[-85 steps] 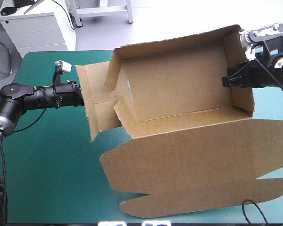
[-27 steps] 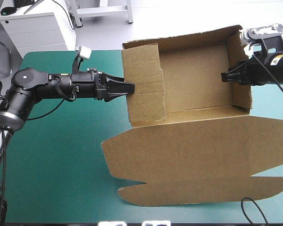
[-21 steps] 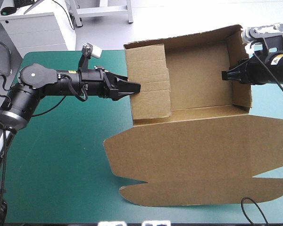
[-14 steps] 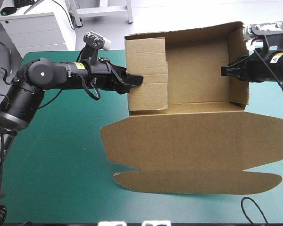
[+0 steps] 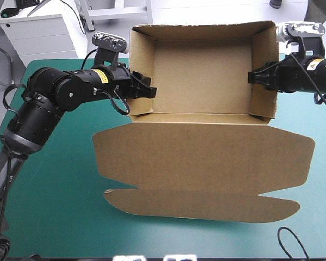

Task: Fold the box

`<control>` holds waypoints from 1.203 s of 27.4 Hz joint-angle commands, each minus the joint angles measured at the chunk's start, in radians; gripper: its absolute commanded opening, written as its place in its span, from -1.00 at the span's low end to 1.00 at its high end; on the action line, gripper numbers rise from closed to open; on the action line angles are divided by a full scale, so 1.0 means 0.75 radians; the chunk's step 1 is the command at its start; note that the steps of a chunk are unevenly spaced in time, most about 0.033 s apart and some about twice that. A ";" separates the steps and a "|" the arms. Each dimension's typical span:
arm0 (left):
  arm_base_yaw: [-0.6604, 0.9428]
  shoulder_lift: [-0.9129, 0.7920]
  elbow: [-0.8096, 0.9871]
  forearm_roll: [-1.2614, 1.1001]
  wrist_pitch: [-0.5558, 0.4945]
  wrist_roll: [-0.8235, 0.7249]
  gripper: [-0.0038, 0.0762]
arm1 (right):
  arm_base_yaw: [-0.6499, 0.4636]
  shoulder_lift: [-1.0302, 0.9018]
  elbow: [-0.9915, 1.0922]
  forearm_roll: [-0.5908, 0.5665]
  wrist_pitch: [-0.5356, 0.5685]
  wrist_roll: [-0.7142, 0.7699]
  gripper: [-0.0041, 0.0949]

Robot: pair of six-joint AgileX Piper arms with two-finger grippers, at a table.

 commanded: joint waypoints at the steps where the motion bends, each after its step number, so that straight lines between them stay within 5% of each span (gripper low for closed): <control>1: -0.008 -0.043 -0.044 -0.017 -0.101 0.058 -0.89 | 0.037 0.002 -0.039 0.038 -0.042 -0.001 -0.94; 9: -0.008 0.092 -0.044 0.073 0.053 0.102 -0.92 | 0.328 0.181 -0.039 -0.380 -0.010 0.177 -0.94; 23: -0.003 0.394 -0.044 0.294 0.308 0.102 -0.92 | 0.353 0.455 -0.039 -0.394 0.099 0.223 -0.94; 33: 0.163 0.512 -0.041 0.112 0.439 0.130 -0.92 | 0.355 0.598 0.010 -0.400 0.099 0.200 -0.94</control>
